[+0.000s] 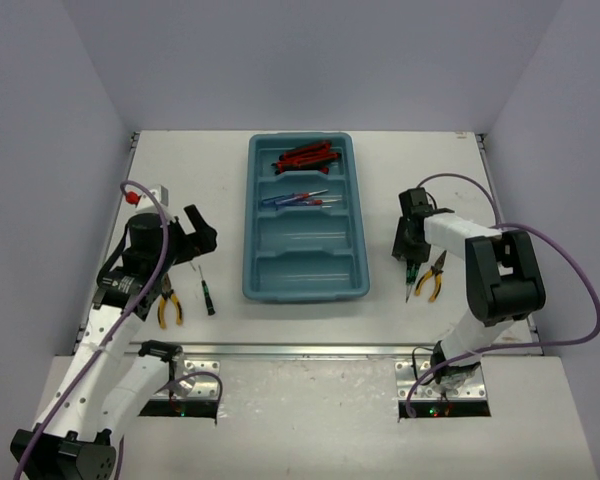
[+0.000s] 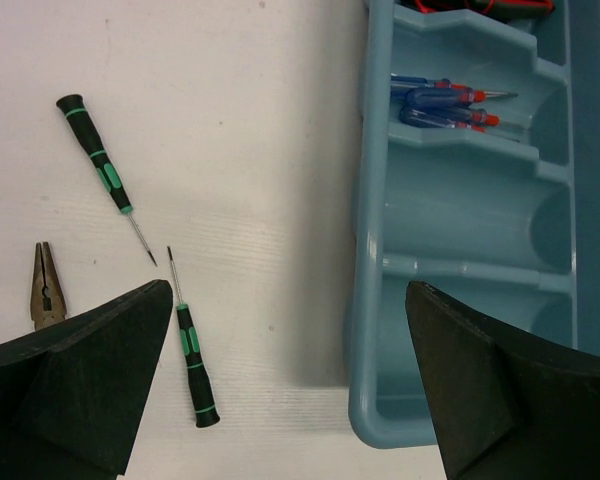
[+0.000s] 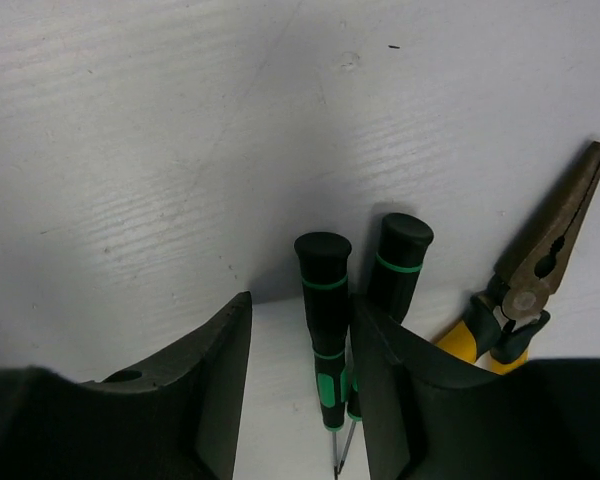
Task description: Sort the tools into containers
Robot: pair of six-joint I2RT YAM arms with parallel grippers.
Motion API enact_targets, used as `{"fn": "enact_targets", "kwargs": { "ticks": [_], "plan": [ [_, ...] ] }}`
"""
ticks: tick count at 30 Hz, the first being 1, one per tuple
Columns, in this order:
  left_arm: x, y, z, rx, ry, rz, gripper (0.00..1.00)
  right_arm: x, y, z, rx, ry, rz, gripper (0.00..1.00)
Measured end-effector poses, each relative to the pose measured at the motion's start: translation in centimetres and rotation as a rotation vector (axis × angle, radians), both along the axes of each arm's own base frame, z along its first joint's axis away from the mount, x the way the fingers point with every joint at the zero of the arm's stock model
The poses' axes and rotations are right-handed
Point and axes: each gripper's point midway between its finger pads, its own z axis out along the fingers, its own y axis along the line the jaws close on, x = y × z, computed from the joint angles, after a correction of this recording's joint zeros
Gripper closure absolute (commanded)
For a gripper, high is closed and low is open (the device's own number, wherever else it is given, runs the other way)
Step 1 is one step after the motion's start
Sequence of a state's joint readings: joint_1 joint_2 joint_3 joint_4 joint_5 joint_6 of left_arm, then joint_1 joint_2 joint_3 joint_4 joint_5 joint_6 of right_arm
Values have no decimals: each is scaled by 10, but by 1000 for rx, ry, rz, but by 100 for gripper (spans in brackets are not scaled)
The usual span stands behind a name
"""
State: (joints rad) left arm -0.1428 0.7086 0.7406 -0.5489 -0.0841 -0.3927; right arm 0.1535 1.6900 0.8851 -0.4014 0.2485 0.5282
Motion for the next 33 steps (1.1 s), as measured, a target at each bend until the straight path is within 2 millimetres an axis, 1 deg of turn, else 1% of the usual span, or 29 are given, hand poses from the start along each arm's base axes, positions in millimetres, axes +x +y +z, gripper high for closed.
{"fn": "enact_targets", "kwargs": {
  "ticks": [4,6,8,11,13,16,20,22,24,25,26,28,30,32,33],
  "plan": [
    [0,-2,-1,-1,-2,-6,0,2,2,-3,11,-2,3,59],
    [1,-2,0,-2,-7,-9,0,4,3,-4,17,-6,3,65],
    [1,-3,1,-2,-8,-13,0,6,5,-5,25,-14,0,73],
    [1,-6,1,-5,-11,-25,0,10,9,-5,44,-27,3,78],
    [1,-7,2,-9,-12,-34,0,11,11,-5,49,-30,8,84],
    [1,-10,2,-12,-12,-47,0,11,12,-4,47,-31,16,92],
    [2,-11,2,-13,-16,-57,0,8,13,-2,40,-25,32,98],
    [2,-12,3,-12,-19,-60,0,6,13,5,36,-29,47,99],
    [2,-12,4,-12,-21,-61,0,10,14,22,26,-67,75,100],
    [2,-12,5,-12,-25,-61,0,16,14,38,7,-107,92,100],
    [1,-12,5,-11,-29,-62,0,25,15,58,-11,-159,117,100],
    [1,-12,7,-11,-37,-63,0,50,24,106,-33,-306,175,100],
    [1,-12,9,-12,-43,-63,0,70,40,151,-52,-451,271,100],
    [1,-12,10,-13,-46,-65,0,83,71,192,-46,-607,428,100],
    [1,-12,10,-14,-46,-66,0,85,91,207,-29,-671,519,100]
  ]
}}
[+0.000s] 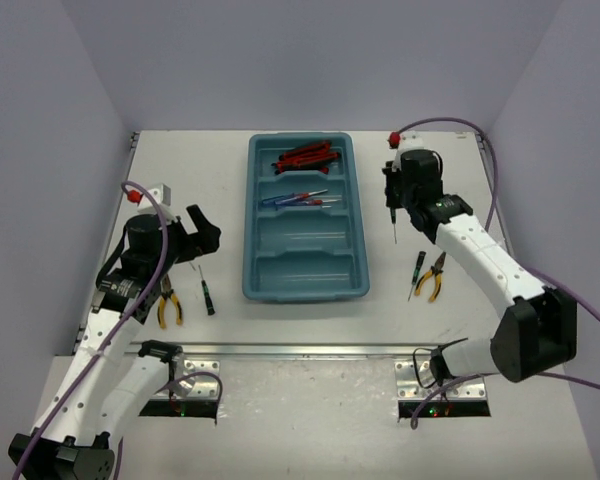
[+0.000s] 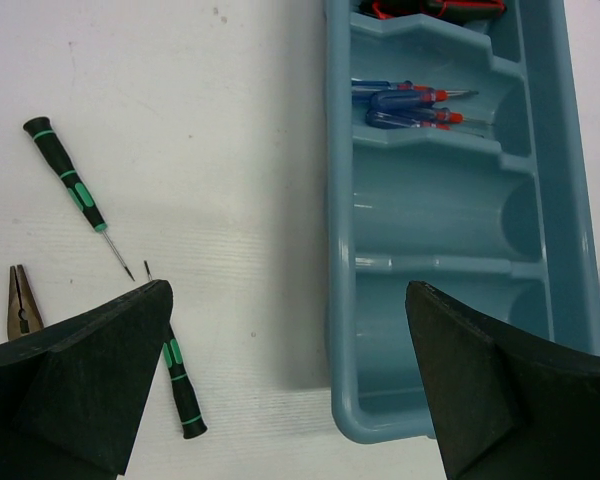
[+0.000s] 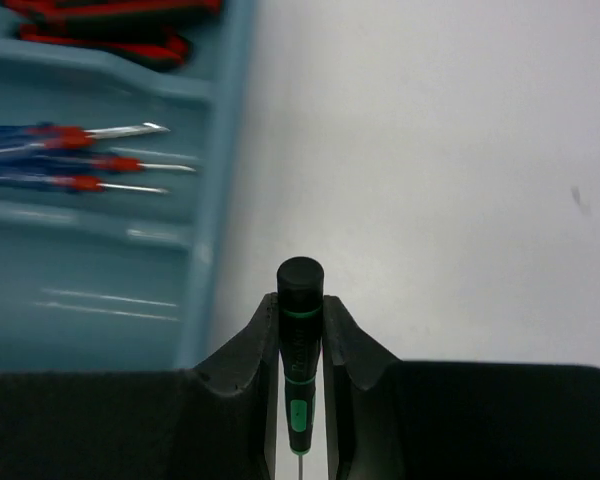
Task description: Sort the tools into containers
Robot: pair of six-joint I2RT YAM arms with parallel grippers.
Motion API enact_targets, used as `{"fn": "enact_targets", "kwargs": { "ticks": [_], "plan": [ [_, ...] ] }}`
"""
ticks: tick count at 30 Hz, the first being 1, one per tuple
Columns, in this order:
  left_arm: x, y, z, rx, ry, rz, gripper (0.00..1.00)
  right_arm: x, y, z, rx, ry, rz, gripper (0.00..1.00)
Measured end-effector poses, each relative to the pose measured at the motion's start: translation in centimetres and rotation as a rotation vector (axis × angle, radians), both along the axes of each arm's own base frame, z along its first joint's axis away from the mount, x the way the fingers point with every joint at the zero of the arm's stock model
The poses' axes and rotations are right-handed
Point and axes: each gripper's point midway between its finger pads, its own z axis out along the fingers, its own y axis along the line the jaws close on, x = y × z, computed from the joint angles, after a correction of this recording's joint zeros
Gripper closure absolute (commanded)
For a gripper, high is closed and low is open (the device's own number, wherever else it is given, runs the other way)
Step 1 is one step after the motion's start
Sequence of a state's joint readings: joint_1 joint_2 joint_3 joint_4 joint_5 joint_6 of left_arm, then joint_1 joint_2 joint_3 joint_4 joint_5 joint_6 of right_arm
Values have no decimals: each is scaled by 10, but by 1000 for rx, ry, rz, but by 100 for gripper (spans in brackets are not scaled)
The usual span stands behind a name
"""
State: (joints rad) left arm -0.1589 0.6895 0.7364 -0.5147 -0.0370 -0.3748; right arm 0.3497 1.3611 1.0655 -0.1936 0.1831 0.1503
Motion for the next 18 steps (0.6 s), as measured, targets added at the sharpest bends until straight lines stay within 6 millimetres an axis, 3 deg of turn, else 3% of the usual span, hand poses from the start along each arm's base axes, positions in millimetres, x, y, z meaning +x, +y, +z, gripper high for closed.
{"fn": "enact_targets", "kwargs": {
  "ticks": [2,5,7,9,13,18],
  "plan": [
    [0,0,0,0,0,-1,0,-1,40,21,5,-91,185,100],
    [0,0,0,-1,-3,-1,0,-13,102,31,4,-174,497,100],
    [-1,0,0,-2,-8,-1,0,-22,141,24,-5,-208,708,100],
    [-3,0,2,-3,-16,-1,0,-26,168,8,-24,-216,846,99],
    [-5,1,6,-6,-35,-1,0,-37,195,-35,-42,-159,1022,78],
    [-4,0,8,-8,-45,-2,0,-41,203,-57,-47,-126,1095,55]
  ]
}}
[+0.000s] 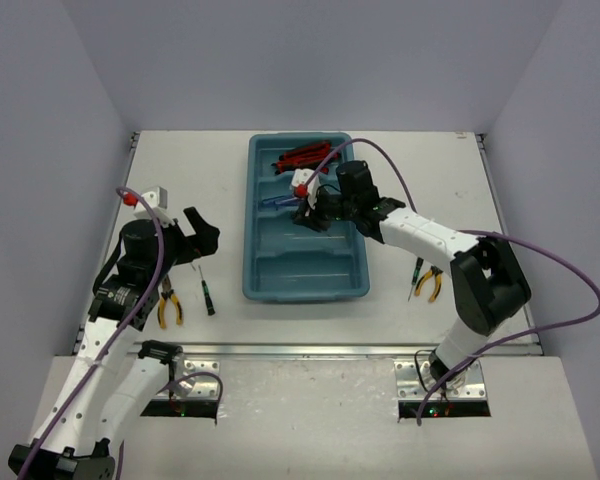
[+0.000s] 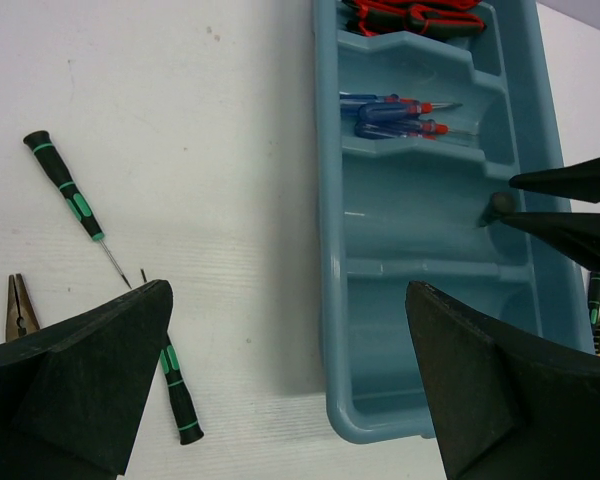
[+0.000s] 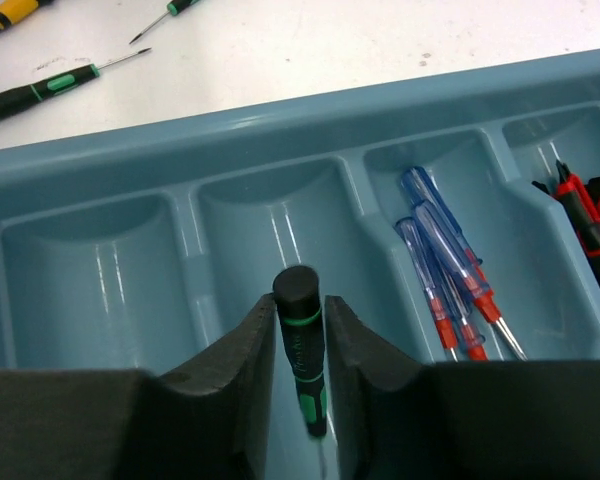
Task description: Sort the tools into containers
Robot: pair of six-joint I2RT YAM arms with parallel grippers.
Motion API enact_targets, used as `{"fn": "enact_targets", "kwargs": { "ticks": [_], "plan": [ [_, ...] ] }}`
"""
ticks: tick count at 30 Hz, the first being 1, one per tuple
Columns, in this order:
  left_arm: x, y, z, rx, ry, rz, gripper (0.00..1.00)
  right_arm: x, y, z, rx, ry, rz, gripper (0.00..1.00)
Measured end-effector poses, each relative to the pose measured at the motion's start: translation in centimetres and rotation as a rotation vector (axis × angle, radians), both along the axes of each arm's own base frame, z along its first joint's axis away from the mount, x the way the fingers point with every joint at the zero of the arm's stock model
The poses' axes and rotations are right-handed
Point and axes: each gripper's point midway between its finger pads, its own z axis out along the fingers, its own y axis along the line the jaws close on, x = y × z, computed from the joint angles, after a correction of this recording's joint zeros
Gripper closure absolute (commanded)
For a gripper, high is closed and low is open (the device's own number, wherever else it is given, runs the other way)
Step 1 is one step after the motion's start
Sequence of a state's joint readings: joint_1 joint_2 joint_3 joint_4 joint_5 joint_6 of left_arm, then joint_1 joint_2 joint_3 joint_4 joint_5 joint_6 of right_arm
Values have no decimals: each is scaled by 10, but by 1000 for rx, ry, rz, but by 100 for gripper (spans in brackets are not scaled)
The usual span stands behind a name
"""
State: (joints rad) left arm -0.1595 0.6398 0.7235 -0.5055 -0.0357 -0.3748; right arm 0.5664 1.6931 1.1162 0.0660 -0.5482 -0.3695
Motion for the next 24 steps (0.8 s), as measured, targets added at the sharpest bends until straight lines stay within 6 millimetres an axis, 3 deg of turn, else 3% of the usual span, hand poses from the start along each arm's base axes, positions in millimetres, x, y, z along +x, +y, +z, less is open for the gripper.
{"fn": "enact_targets", "kwargs": {
  "ticks": [6,10,12,13,15,18,20,21,23,24],
  "plan": [
    [1,0,-2,4,6,3,0,8,0,4,-8,-17,-36,45],
    [1,1,-2,7,9,8,0,21,-12,16,-18,-5,-184,17],
    [1,2,-3,9,9,12,0,32,-34,27,-23,13,-366,7],
    [2,2,-3,10,9,16,0,37,-49,34,-8,37,-468,2],
    [2,4,-3,13,9,27,0,44,-90,53,73,100,-684,1],
    [3,9,-6,20,24,56,0,45,-187,65,198,150,-1028,1],
    [4,11,-11,23,43,69,0,34,-252,51,229,174,-1263,7],
    [4,11,-13,24,51,72,0,26,-274,37,225,204,-1352,11],
    [5,11,-17,26,69,73,0,15,-301,3,188,290,-1479,21],
    [6,11,-19,27,76,73,0,10,-311,-16,160,338,-1530,22]
  ]
}}
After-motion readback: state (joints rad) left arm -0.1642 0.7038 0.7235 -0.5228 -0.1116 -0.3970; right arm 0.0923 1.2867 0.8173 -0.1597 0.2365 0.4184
